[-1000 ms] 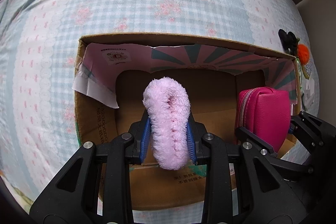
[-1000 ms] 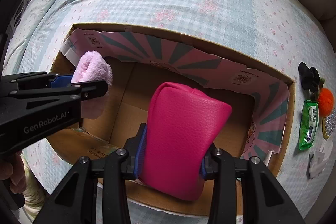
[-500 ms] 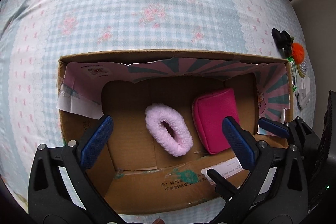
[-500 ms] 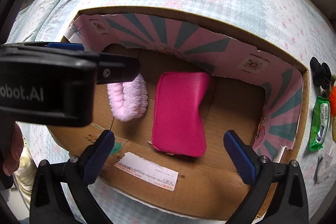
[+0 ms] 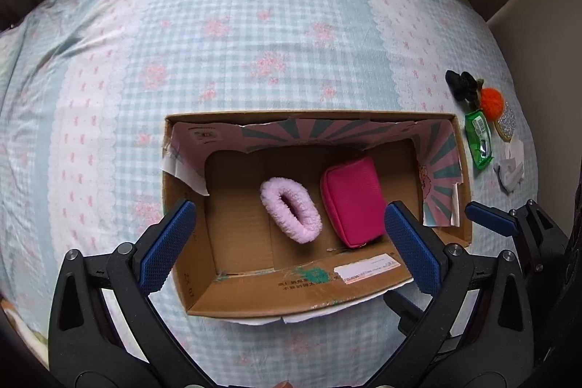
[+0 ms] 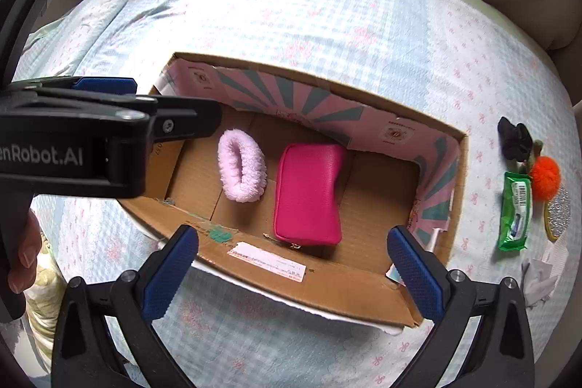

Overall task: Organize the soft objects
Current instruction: 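Lift both grippers out of the box and move toward the remaining items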

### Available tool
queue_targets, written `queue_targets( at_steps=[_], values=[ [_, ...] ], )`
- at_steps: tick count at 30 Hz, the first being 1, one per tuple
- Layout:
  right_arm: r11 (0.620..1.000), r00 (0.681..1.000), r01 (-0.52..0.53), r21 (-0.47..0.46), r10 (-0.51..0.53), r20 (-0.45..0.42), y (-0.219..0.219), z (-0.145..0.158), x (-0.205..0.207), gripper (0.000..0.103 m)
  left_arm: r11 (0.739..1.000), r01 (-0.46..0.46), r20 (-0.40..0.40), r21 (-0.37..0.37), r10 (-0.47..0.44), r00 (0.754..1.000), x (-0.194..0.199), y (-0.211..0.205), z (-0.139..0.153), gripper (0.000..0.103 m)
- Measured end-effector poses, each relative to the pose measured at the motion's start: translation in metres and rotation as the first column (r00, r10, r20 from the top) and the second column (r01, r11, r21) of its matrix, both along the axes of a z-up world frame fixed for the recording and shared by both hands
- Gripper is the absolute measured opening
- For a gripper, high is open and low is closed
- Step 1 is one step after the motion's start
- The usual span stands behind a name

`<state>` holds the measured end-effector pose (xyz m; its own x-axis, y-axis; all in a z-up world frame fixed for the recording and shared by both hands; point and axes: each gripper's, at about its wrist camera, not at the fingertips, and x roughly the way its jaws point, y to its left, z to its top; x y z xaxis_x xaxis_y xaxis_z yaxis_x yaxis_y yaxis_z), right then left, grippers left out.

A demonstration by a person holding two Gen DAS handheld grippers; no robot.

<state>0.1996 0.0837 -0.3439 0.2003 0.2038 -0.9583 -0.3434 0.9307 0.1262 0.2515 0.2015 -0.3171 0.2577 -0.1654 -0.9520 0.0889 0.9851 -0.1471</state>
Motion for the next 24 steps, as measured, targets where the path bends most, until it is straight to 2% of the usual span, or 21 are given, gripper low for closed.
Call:
queue_targets(
  at_steps=[5, 9, 13, 16, 20, 24],
  values=[
    [1.000, 0.993, 0.020, -0.006, -0.019, 0.115, -0.016, 0.061, -0.026, 0.103, 0.999, -0.036, 0.092, -0.005, 0.036, 0.995, -0.032, 0.009, 0.057, 0.103],
    [0.997, 0.977, 0.082, 0.005, -0.081, 0.199, -0.030, 0.116, -0.045, 0.103, 0.996, -0.085, 0.169, -0.029, 0.089, 0.982, -0.068, 0.016, 0.105, 0.103],
    [0.987, 0.946, 0.158, 0.031, -0.161, 0.282, -0.048, 0.165, -0.063, 0.103, 0.991, -0.127, 0.245, -0.040, 0.133, 0.960, -0.105, 0.021, 0.150, 0.103],
    [0.975, 0.908, 0.221, 0.034, -0.218, 0.359, -0.062, 0.195, -0.079, 0.103, 0.989, -0.147, 0.305, -0.031, 0.149, 0.941, -0.132, 0.019, 0.180, 0.103],
    [0.955, 0.863, 0.291, 0.054, -0.286, 0.416, -0.074, 0.222, -0.100, 0.103, 0.989, -0.148, 0.354, -0.016, 0.144, 0.924, -0.156, 0.012, 0.204, 0.103],
    [0.932, 0.830, 0.355, 0.077, -0.352, 0.433, -0.091, 0.233, -0.113, 0.103, 0.989, -0.137, 0.375, -0.050, 0.146, 0.915, -0.159, 0.003, 0.216, 0.103]
  ],
)
